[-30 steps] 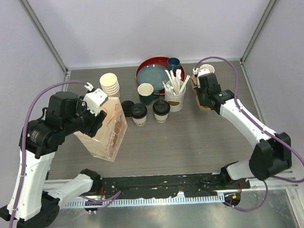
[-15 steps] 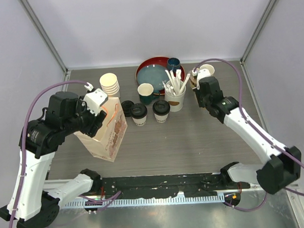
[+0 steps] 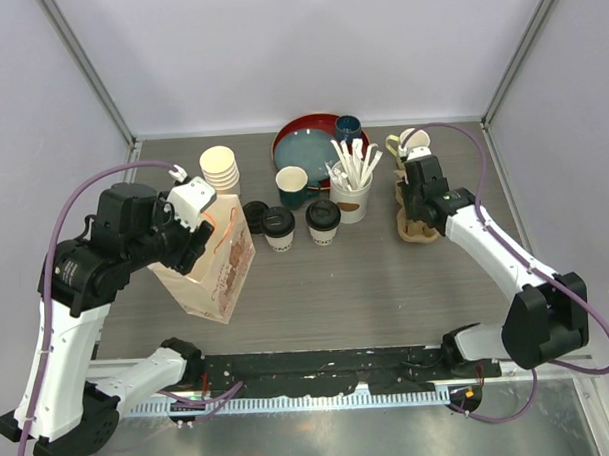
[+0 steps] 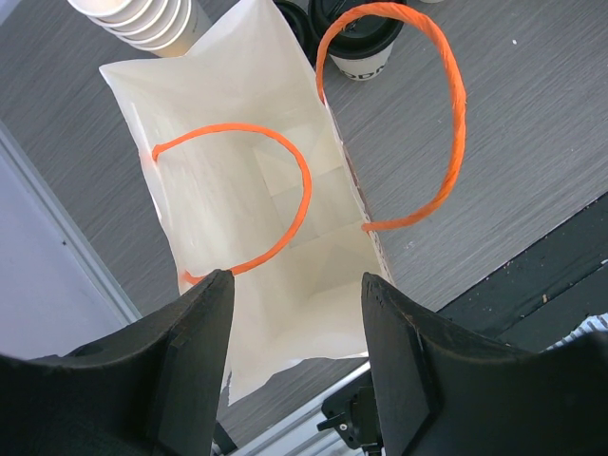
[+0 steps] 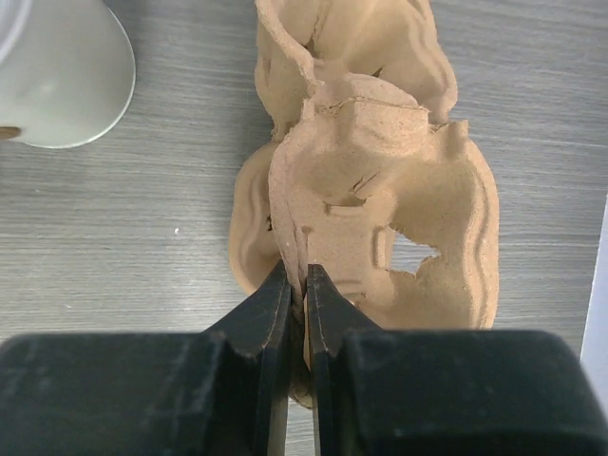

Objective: Pack the takeout coffee

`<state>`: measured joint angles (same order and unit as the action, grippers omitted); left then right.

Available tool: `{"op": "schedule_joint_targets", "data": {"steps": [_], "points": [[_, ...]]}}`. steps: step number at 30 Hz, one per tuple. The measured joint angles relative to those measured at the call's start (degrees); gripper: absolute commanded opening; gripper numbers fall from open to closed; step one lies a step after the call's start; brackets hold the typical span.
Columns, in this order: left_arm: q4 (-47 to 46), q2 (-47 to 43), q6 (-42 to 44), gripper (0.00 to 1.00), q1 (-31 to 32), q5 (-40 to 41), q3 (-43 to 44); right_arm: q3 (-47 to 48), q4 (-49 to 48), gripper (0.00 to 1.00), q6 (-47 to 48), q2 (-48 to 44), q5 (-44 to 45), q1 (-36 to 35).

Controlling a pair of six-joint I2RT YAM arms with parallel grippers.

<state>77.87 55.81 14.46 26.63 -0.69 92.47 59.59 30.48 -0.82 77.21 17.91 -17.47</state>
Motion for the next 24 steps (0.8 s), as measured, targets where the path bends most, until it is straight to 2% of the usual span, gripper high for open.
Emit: {"op": "schedule_joint_targets", "data": {"steps": [17, 24], "points": [[0.0, 0.0, -0.1, 0.61, 0.0, 0.8, 0.0, 2.6, 1.1, 0.01, -0.4, -5.6, 0.8, -1.1], [-1.2, 0.7, -1.1, 0.65, 0.0, 7.8, 0.0, 8.4, 14.4, 0.01, -6.6, -8.6, 1.6, -12.5]]}}
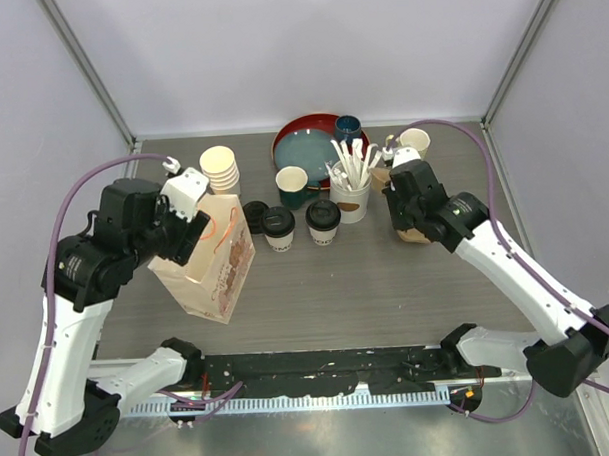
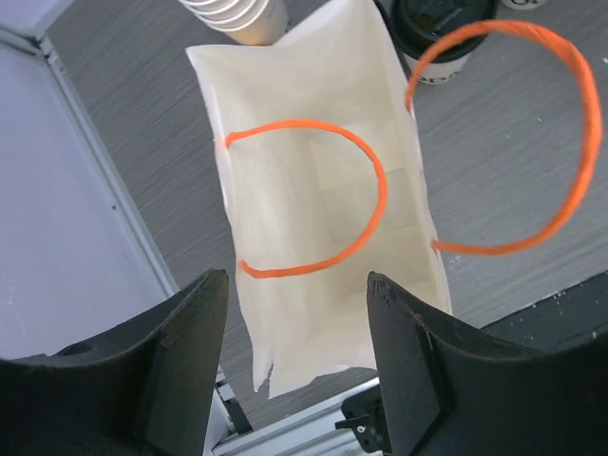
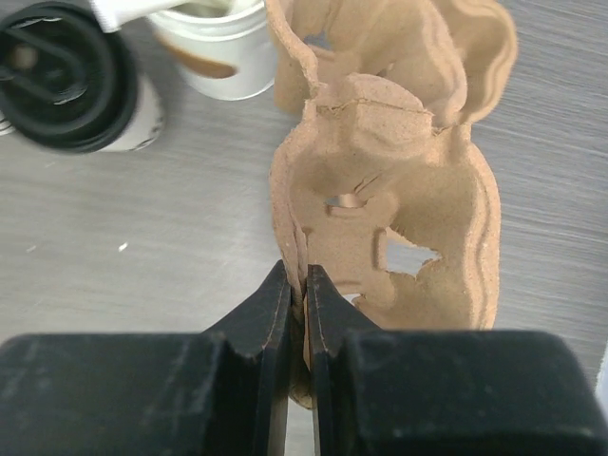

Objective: Pack the takeout coffee

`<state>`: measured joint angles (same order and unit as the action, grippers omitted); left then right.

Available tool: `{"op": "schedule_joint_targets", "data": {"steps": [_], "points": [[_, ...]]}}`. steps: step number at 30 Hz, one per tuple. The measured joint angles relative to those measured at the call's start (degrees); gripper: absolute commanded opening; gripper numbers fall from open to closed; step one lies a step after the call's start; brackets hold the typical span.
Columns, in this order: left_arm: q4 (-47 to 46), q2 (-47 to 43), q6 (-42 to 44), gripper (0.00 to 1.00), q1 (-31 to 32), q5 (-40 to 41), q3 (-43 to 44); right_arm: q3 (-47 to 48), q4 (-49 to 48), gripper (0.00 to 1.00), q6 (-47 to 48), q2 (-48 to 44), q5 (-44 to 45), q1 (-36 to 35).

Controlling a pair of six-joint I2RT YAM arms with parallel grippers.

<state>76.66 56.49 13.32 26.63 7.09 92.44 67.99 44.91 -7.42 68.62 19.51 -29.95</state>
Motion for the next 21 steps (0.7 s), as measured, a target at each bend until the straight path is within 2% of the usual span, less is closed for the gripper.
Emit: {"op": "schedule_joint_targets", "data": {"steps": [6, 11, 17, 21], "points": [[-4.5, 2.6, -2.5, 0.73, 0.0, 4.7, 0.6, 5.9, 9.4, 0.01, -4.8, -4.3, -3.5, -5.0], [-8.0, 4.2, -3.9, 0.77, -1.0, 6.5, 2.3, 6.3, 11.8, 0.01, -4.4, -7.5, -9.8, -6.8], [-10.4, 4.4, -4.4, 0.8, -5.7, 6.6, 2.3, 1.1, 3.1, 0.01, 2.9, -15.6, -22.9, -10.2], [-10.6, 4.1, -4.3, 0.81, -10.2, 5.0, 1.7, -2.1, -1.5, 0.02, 9.4, -14.7, -27.4, -15.3]]}}
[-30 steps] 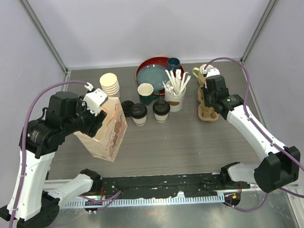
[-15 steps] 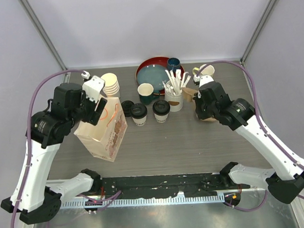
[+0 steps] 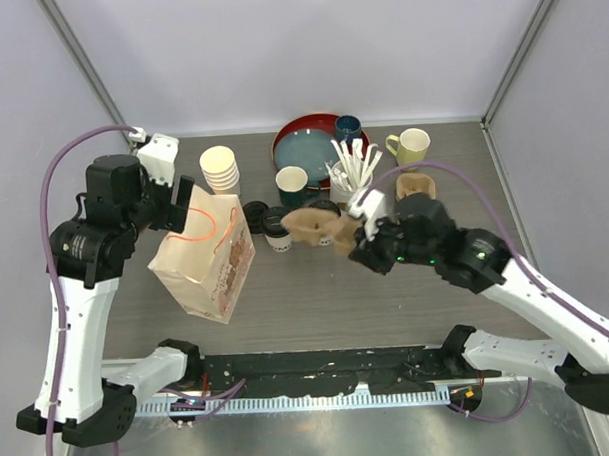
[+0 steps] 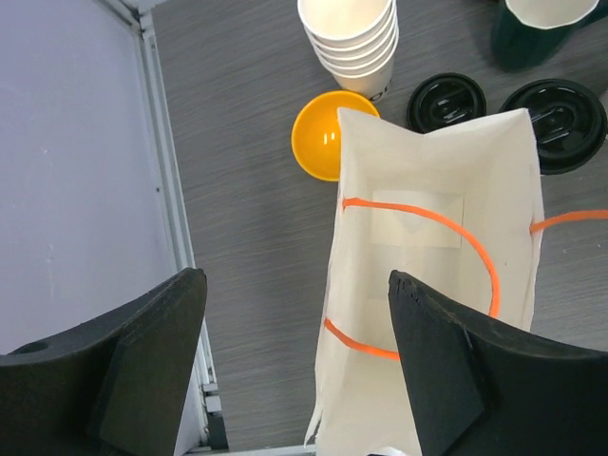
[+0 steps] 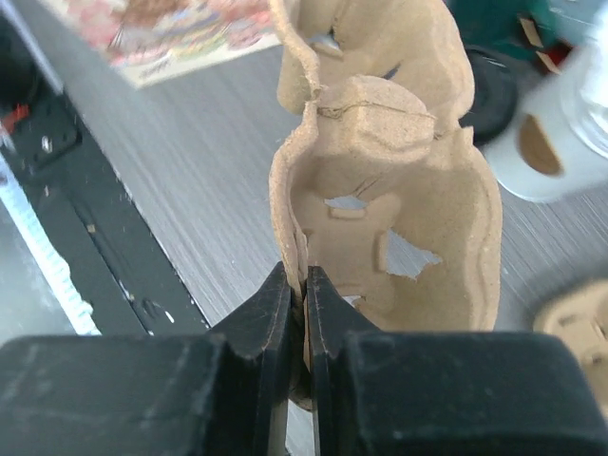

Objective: Pack the takeout coffee

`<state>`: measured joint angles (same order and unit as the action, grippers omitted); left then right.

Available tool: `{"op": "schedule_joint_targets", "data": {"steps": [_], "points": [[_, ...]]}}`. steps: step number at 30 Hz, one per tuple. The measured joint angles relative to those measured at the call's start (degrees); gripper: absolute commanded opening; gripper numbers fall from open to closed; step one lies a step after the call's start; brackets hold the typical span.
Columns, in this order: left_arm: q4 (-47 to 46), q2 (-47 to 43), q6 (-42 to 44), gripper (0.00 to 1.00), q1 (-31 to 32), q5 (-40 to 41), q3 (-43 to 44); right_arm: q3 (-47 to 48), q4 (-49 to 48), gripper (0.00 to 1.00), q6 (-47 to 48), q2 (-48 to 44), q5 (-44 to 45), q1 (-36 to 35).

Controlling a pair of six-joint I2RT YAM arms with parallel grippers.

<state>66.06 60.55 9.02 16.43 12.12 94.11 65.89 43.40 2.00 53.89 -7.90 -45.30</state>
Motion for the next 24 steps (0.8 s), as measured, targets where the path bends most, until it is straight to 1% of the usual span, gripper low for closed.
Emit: {"op": "schedule_joint_targets", "data": {"steps": [3, 5, 8, 10, 13, 17, 21, 24], "points": [[0.2, -0.1, 0.4, 0.82, -4.5, -3.0, -0.7, -2.9, -3.5, 0.03, 5.5, 3.7, -0.1, -7.5], [0.5, -0.2, 0.7, 0.81, -8.2, -6.5, -1.2, -7.2, -6.9, 0.03, 9.4, 5.7, -0.1, -12.1], [2.2, 0.0, 2.3, 0.81, -14.2, -13.9, -2.5, -14.4, -11.0, 0.03, 14.6, 5.8, -1.0, -15.9], [3.8, 0.2, 3.7, 0.82, -17.8, -18.5, -3.2, -18.6, -14.0, 0.03, 17.9, 5.7, -1.4, -16.5], [6.6, 0.3, 6.1, 0.82, -21.1, -23.3, -3.7, -23.0, -18.7, 0.03, 22.3, 5.7, -1.2, -16.5], [9.5, -0.9, 9.6, 0.82, -21.9, -27.1, -3.4, -25.4, -23.0, 0.03, 27.1, 7.7, -0.1, -16.5], [10.5, -2.7, 16.5, 0.82, -21.9, -31.4, -2.4, -28.6, -28.2, 0.03, 32.3, 11.3, 1.6, -16.5], [10.7, -3.8, 20.5, 0.83, -21.9, -32.8, -3.1, -31.2, -30.6, 0.04, 36.1, 12.2, 1.6, -16.5]]}}
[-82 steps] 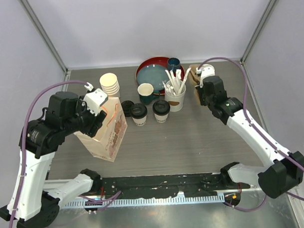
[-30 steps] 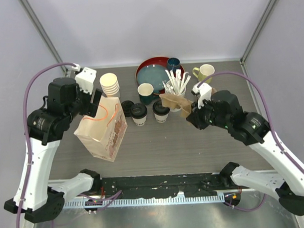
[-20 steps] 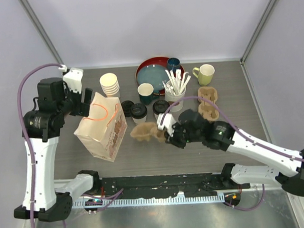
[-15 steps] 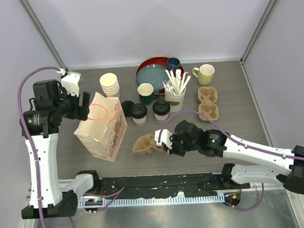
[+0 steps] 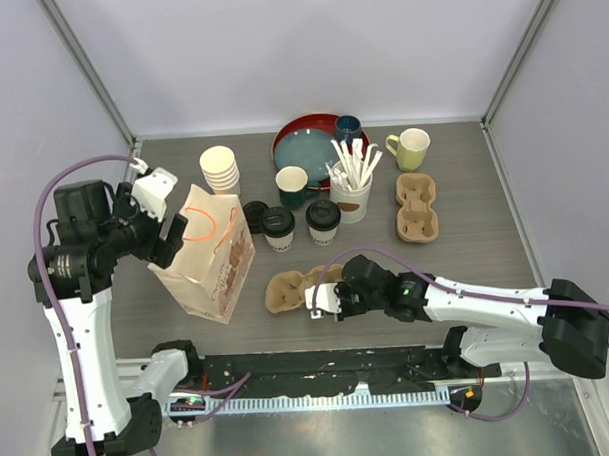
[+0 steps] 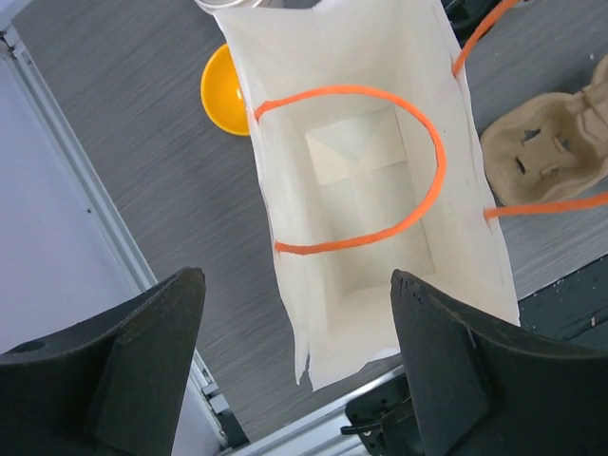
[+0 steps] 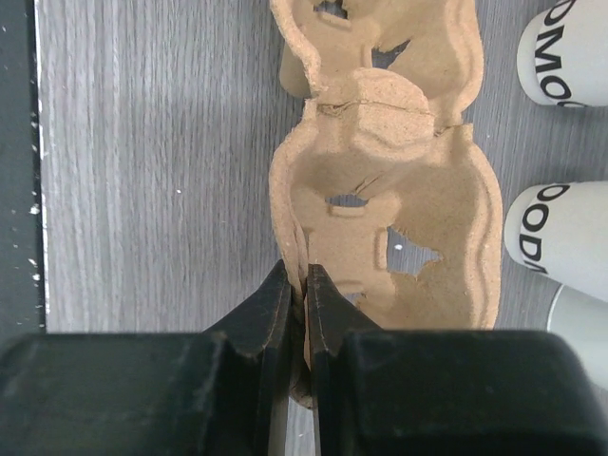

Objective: Pack the takeout coffee

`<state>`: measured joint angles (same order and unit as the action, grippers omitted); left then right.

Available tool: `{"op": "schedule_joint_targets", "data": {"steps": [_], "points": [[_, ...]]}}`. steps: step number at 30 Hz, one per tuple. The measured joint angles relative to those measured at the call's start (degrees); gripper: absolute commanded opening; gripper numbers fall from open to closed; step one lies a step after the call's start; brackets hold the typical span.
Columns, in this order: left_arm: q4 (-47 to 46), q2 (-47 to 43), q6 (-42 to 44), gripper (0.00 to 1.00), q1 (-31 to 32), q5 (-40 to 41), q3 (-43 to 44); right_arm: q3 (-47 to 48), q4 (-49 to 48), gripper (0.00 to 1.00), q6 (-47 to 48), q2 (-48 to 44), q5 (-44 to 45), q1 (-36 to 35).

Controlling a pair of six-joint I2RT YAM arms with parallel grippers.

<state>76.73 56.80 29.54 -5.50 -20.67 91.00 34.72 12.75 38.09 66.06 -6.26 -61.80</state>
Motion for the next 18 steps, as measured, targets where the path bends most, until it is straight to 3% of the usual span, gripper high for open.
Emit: {"op": "schedule_joint_targets", "data": {"steps": [12, 18], "points": [[0.3, 5.4, 10.0, 0.84, -0.1, 1.7, -6.1, -0.8, -2.9, 0.11, 7.5, 2.9, -0.7, 0.0], [-3.1, 7.2, 9.3, 0.61, -0.1, 3.7, -9.8, -0.8, -2.9, 0.36, 8.1, 3.5, 0.0, 0.0]]}}
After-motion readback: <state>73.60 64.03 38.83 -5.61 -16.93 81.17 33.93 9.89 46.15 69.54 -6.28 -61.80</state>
